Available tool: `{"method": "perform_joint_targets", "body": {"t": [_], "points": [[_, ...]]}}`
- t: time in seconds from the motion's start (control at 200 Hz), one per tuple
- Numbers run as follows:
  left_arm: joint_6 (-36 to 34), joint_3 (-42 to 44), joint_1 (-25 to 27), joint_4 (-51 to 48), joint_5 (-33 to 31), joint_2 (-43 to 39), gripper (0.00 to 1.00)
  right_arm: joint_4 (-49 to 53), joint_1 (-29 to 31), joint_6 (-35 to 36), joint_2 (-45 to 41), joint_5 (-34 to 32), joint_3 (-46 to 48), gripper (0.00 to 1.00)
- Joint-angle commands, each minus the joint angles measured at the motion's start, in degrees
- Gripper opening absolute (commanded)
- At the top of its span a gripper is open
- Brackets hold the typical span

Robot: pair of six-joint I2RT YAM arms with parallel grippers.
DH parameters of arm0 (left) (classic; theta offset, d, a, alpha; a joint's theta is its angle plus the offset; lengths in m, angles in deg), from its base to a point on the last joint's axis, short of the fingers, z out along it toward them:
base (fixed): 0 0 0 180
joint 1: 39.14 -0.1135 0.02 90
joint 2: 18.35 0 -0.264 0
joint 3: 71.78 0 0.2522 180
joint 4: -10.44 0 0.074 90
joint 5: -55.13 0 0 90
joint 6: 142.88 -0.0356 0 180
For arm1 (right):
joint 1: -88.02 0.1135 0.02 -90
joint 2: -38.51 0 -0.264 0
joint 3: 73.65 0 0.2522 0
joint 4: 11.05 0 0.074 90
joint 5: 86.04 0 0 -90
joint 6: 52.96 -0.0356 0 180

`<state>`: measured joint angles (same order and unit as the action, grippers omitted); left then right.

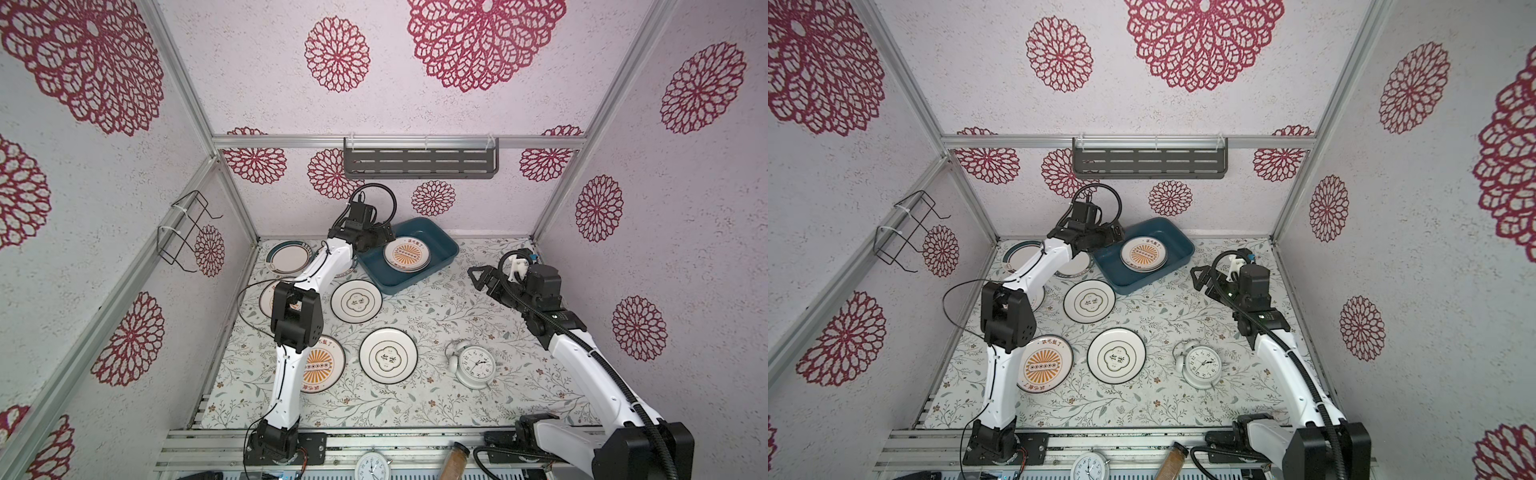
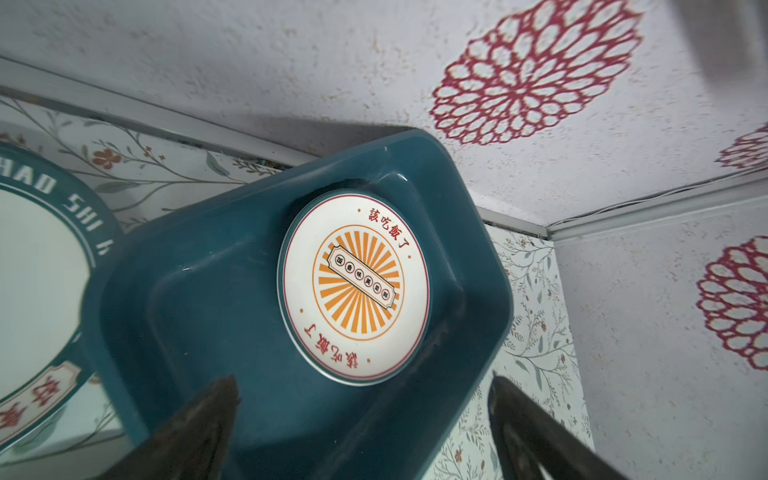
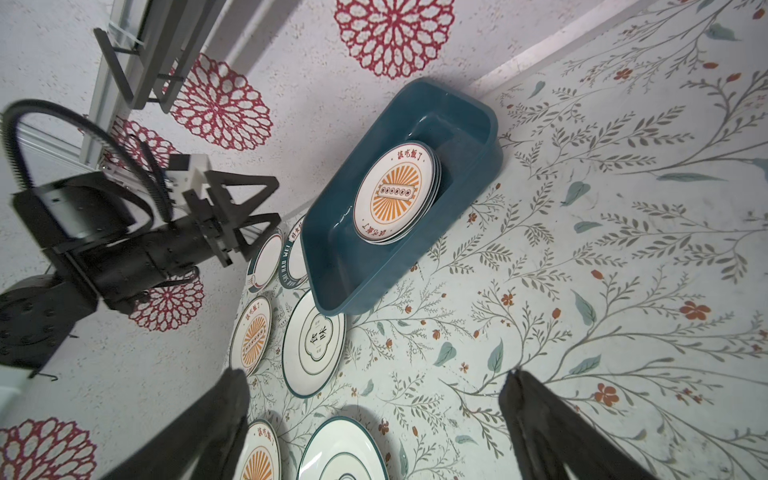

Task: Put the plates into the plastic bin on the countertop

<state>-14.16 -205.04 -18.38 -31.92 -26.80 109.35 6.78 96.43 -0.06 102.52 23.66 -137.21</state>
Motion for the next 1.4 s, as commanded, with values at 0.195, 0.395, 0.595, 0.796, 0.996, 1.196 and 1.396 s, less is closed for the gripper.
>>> {"method": "perform_joint_targets", "body": {"t": [0.195,0.395,0.595,0.796,0.996,1.196,1.396], "points": [[-4.88,21.32,-0.22,12.67,3.24,-18.44,0.97,5.30,3.23,5.13,1.25,2.19,-2.77,0.99],[-3.30,36.20,-0.14,16.84,4.83,-29.20,0.97,8.51,7.04,6.12,1.73,1.82,-2.47,0.98],[-3.00,46.36,0.77,14.56,4.25,-37.33,0.97,6.02,12.92,2.52,0.44,-1.42,2.24,0.95],[-0.97,56.08,1.65,14.66,2.14,-43.94,0.97,1.61,21.38,-1.58,1.62,-4.50,7.28,0.93],[0.22,63.79,3.57,17.87,1.94,-48.47,0.97,-2.21,27.26,-4.32,6.31,-4.97,10.51,0.88],[2.51,69.25,5.37,18.93,-0.50,-51.32,0.97,-1.78,30.91,-3.92,13.28,-2.28,9.41,0.79],[5.76,75.61,5.66,22.82,0.59,-53.23,0.97,-3.01,31.67,-3.78,17.73,-2.66,9.31,0.74]]}}
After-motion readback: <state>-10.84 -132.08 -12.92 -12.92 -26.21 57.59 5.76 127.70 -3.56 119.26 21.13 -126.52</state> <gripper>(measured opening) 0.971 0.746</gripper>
